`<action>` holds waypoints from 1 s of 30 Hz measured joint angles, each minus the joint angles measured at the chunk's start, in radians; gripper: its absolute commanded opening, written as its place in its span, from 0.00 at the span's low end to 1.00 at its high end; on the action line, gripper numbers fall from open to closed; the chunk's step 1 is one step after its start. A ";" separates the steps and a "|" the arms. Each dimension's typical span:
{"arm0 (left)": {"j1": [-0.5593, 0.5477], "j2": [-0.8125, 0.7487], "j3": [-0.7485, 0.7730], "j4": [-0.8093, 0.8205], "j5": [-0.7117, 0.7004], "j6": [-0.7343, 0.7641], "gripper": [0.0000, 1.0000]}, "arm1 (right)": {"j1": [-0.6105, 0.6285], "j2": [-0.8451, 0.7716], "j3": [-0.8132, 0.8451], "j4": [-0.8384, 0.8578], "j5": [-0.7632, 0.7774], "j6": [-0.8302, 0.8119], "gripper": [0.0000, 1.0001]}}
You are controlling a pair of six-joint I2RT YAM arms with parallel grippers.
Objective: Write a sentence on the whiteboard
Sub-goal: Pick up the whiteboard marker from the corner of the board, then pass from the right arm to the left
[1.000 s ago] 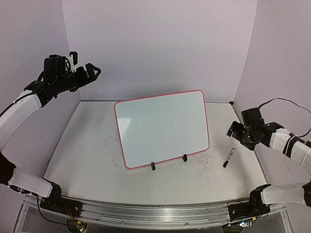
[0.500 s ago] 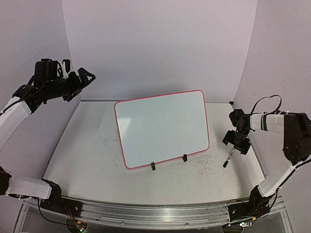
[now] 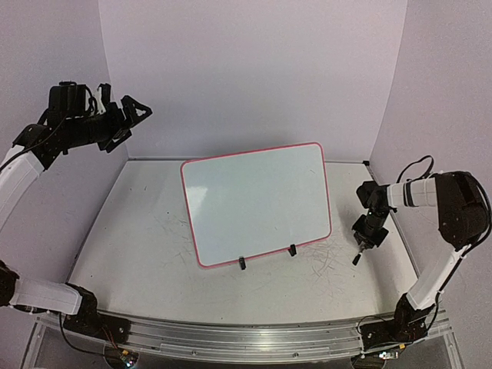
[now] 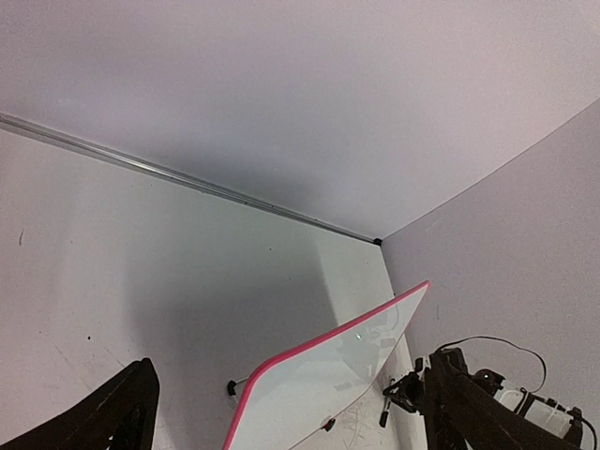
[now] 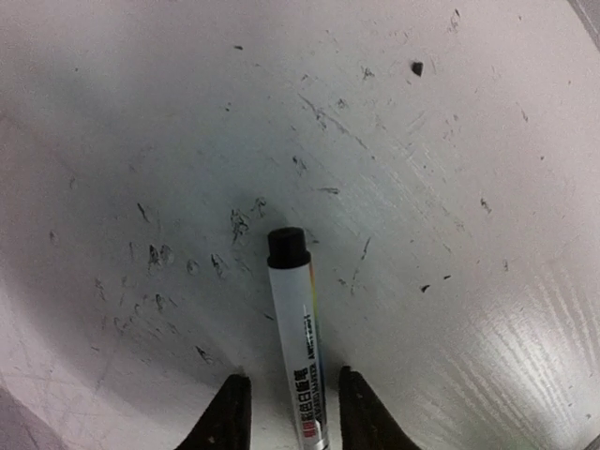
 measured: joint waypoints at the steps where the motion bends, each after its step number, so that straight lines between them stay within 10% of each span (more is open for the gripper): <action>1: 0.000 0.007 0.019 -0.007 0.006 0.015 0.99 | 0.001 -0.002 -0.004 0.008 -0.002 0.015 0.15; 6: 0.000 0.053 0.145 -0.033 0.035 0.125 0.99 | 0.001 -0.028 -0.038 0.041 0.001 0.065 0.00; 18: -0.027 0.177 0.264 -0.018 0.194 0.261 0.97 | -0.001 -0.415 -0.174 0.019 0.026 -0.014 0.00; 25: -0.302 0.168 0.154 0.078 0.152 0.226 0.95 | 0.000 -0.893 -0.165 0.296 -0.219 -0.318 0.00; 30: -0.592 0.210 0.130 0.177 0.039 0.222 0.94 | 0.009 -0.916 -0.114 0.574 -0.484 -0.340 0.00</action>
